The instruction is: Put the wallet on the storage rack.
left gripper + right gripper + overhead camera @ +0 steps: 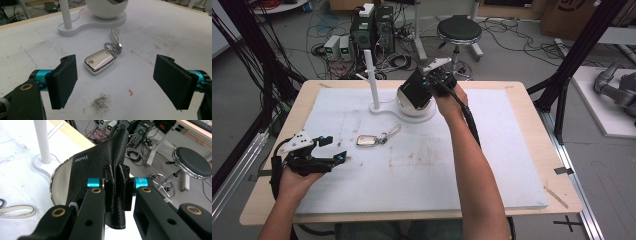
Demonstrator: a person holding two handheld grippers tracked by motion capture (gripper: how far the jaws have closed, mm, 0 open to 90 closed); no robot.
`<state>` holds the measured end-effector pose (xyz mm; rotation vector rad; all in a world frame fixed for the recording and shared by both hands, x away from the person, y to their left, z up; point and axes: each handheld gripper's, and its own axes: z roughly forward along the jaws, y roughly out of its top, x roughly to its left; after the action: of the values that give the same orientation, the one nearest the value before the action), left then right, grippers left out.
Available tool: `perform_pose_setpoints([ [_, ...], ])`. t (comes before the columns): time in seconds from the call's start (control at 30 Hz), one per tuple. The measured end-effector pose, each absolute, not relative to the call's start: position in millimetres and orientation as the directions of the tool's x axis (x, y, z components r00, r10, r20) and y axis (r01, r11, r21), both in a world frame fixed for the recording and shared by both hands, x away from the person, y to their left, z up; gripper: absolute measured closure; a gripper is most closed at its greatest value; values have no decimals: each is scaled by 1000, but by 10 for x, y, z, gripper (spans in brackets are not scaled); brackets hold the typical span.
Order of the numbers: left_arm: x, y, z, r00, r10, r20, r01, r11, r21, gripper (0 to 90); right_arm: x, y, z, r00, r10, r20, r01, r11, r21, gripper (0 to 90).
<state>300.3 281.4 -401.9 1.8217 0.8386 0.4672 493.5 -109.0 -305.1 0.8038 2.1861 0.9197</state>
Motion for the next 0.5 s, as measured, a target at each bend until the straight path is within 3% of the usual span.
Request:
perform_pose_setpoints([
  [0.5, 3001, 2801, -4015, 685, 726, -63, 326, -229, 917, 195, 4952, -913, -3270, -614, 724, -314, 315, 590, 743, 852],
])
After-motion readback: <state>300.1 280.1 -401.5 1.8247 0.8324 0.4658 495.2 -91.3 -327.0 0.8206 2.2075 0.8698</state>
